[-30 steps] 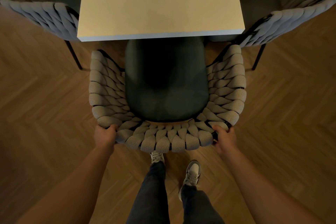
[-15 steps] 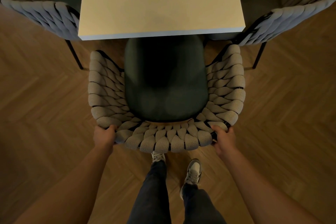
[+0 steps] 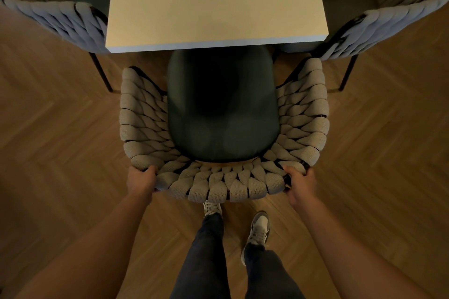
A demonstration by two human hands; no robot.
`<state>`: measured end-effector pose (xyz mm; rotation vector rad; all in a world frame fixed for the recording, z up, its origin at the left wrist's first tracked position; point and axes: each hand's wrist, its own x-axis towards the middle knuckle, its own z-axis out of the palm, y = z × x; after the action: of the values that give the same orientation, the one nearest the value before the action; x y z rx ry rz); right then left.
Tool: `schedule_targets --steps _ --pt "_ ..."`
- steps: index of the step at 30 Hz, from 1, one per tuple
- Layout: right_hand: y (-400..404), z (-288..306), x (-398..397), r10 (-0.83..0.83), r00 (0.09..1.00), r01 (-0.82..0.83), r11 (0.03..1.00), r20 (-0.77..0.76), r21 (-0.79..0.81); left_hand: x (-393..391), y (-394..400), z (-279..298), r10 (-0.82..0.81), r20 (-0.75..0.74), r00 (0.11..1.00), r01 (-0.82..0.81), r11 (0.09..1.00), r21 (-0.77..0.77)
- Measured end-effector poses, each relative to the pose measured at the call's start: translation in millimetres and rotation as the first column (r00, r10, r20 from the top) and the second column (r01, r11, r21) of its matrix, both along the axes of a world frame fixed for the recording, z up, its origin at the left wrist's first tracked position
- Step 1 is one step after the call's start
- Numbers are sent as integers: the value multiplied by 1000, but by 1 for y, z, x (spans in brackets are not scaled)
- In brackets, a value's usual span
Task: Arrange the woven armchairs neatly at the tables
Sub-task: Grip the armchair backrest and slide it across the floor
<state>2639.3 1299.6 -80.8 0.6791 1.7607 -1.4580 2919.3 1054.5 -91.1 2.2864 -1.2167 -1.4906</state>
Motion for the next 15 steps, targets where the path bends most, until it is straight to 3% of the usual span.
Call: schedule_targets --steps 15 --pt "1 6 -1 -1 1000 2 1000 -16 12 0 4 0 9 -54 999 -7 1000 21"
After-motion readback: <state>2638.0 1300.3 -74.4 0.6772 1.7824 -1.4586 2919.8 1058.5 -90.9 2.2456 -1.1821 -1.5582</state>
